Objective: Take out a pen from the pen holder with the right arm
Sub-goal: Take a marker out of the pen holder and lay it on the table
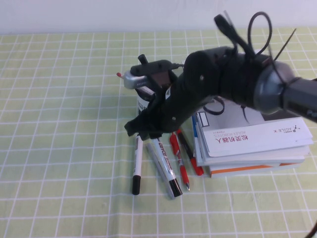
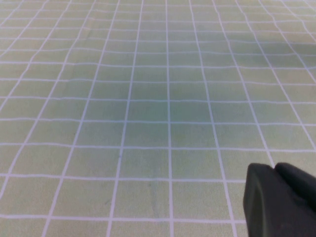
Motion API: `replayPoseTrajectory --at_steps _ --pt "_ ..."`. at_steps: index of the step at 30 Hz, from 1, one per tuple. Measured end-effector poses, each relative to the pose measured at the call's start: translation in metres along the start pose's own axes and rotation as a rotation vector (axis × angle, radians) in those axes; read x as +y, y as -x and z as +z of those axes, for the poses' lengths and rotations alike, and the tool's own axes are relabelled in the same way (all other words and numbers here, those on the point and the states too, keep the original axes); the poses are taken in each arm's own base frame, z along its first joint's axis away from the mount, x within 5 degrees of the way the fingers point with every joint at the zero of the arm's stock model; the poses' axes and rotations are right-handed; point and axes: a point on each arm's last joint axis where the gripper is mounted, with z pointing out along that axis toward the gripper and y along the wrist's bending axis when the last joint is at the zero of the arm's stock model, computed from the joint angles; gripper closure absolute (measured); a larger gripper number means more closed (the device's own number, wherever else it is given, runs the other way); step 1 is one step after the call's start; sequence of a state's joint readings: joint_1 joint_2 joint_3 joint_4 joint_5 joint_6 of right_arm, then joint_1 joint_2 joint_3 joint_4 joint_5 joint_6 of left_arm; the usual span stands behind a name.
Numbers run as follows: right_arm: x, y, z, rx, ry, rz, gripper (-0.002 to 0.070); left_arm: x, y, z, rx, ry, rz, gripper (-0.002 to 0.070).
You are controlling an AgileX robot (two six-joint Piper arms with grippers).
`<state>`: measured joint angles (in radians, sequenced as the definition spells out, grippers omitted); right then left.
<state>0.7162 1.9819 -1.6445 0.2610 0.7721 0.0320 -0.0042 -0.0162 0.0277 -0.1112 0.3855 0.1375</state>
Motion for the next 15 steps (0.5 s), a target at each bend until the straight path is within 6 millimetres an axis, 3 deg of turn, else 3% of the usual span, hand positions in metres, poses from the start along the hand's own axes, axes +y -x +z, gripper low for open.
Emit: replayPoseTrajectory --at_steps 6,15 --pt "-0.007 -0.001 0.024 -0.013 -0.029 -0.014 0.06 0.0 0.0 0.0 0.0 0.0 0.0 0.068" --pt "-0.019 -0.003 0.04 -0.001 -0.06 -0.017 0.06 0.0 0.0 0.0 0.0 0.0 0.0 0.068"
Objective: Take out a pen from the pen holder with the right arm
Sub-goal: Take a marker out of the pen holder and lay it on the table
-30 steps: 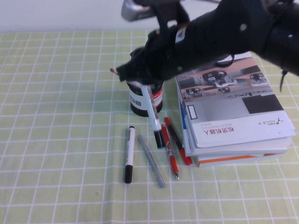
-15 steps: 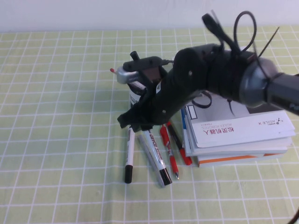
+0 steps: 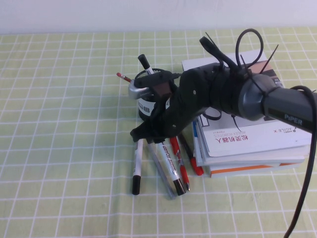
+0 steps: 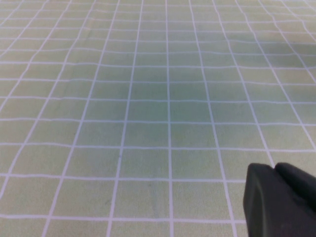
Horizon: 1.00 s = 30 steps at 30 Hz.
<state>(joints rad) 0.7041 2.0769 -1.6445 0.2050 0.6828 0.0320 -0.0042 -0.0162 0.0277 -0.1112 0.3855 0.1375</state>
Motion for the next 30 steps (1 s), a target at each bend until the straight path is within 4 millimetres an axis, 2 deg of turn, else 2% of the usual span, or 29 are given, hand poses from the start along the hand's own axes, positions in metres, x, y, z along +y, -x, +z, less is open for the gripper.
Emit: replayPoseTrajectory --at_steps 9,23,30 --pt "-0.005 -0.002 0.011 0.008 -0.012 0.009 0.06 0.0 0.0 0.0 0.0 0.0 0.0 0.068" --pt "-0.012 -0.003 0.016 0.011 -0.024 0.034 0.0594 0.0 0.0 0.0 0.0 0.0 0.0 0.068" --pt "-0.013 -0.003 0.02 0.009 -0.027 0.031 0.0521 0.0 0.0 0.0 0.0 0.0 0.0 0.068"
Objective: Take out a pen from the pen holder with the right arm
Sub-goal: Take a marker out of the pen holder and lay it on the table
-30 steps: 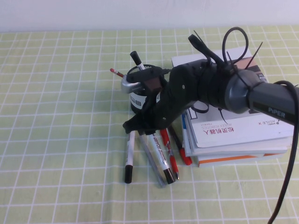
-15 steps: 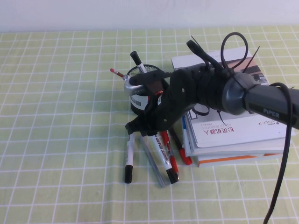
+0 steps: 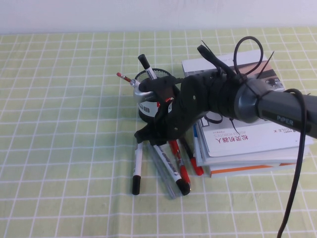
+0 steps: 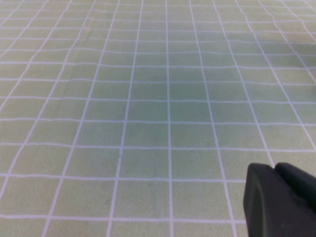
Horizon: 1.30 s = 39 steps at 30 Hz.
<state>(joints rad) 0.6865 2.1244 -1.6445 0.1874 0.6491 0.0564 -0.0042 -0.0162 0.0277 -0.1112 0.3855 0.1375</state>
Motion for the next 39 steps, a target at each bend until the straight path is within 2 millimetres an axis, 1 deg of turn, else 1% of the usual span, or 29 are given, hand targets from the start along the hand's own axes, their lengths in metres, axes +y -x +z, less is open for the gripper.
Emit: replayPoseTrajectory --at_steps 6,10,12,14,16,18,21,23,25,26,28,29,32,34,37,39 --pt "-0.001 -0.002 0.005 0.011 -0.002 0.001 0.047 0.0 0.0 0.0 0.0 0.0 0.0 0.068" --pt "-0.001 -0.002 0.005 0.011 -0.003 0.002 0.0436 0.0 0.0 0.0 0.0 0.0 0.0 0.068" --pt "-0.001 -0.001 0.002 0.005 -0.003 0.0 0.0428 0.0 0.0 0.0 0.0 0.0 0.0 0.068" --pt "0.001 0.002 -0.007 -0.01 -0.001 -0.006 0.0426 0.0 0.0 0.0 0.0 0.0 0.0 0.068" --pt "0.004 0.007 -0.025 -0.033 -0.006 -0.029 0.0426 0.0 0.0 0.0 0.0 0.0 0.0 0.068" --pt "0.009 0.011 -0.047 -0.067 -0.014 -0.062 0.044 0.0 0.0 0.0 0.0 0.0 0.0 0.068" --pt "0.017 0.01 -0.091 -0.133 -0.024 -0.111 0.0514 0.0 0.0 0.0 0.0 0.0 0.0 0.068" --pt "0.02 0.002 -0.121 -0.162 -0.027 -0.132 0.06 0.0 0.0 0.0 0.0 0.0 0.0 0.068" --pt "0.02 -0.007 -0.146 -0.178 -0.038 -0.151 0.0647 0.0 0.0 0.0 0.0 0.0 0.0 0.068" --pt "0.019 -0.013 -0.158 -0.185 -0.044 -0.158 0.0662 0.0 0.0 0.0 0.0 0.0 0.0 0.068" --pt "0.017 -0.024 -0.176 -0.19 -0.055 -0.17 0.0676 0.0 0.0 0.0 0.0 0.0 0.0 0.068" --pt "0.017 -0.031 -0.19 -0.207 -0.056 -0.174 0.068 0.0 0.0 0.0 0.0 0.0 0.0 0.068" --pt "0.014 -0.051 -0.215 -0.216 -0.057 -0.177 0.0685 0.0 0.0 0.0 0.0 0.0 0.0 0.068" --pt "0.012 -0.067 -0.228 -0.204 -0.058 -0.176 0.0687 0.0 0.0 0.0 0.0 0.0 0.0 0.068" --pt "0.008 -0.088 -0.237 -0.141 -0.067 -0.174 0.0687 0.0 0.0 0.0 0.0 0.0 0.0 0.068" --pt "0.006 -0.1 -0.239 -0.069 -0.071 -0.167 0.0687 0.0 0.0 0.0 0.0 0.0 0.0 0.068"
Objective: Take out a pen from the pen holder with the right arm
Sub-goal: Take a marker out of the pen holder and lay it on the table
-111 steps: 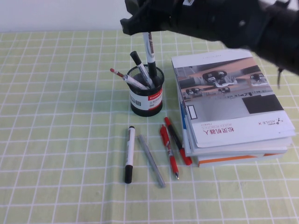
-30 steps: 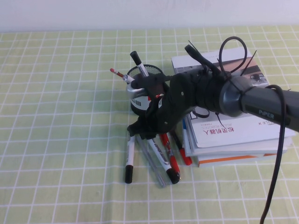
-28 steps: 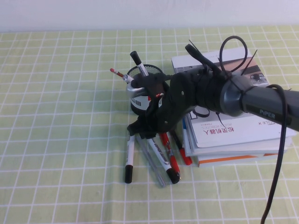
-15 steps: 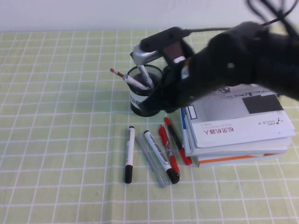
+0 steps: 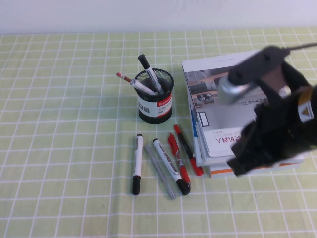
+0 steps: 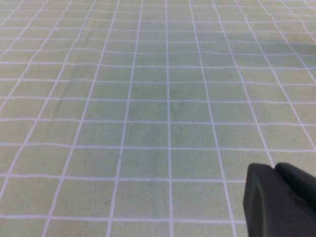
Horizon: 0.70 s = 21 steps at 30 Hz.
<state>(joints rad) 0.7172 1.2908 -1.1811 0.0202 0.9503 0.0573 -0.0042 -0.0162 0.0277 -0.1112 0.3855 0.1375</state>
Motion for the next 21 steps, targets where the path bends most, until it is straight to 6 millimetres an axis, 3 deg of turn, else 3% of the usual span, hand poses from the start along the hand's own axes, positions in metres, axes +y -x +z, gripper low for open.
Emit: replayPoseTrajectory --at_steps 4,10,16,21 --pt "0.002 -0.016 -0.002 0.149 0.017 0.027 0.0688 0.0 0.0 0.0 0.0 0.0 0.0 0.068" --pt "0.002 -0.023 -0.003 0.228 0.024 0.041 0.0688 0.0 0.0 0.0 0.0 0.0 0.0 0.068" --pt "-0.005 -0.023 -0.006 0.21 -0.05 -0.001 0.0688 0.0 0.0 0.0 0.0 0.0 0.0 0.068" --pt "-0.016 -0.035 -0.021 0.07 -0.137 -0.054 0.0688 0.0 0.0 0.0 0.0 0.0 0.0 0.068"
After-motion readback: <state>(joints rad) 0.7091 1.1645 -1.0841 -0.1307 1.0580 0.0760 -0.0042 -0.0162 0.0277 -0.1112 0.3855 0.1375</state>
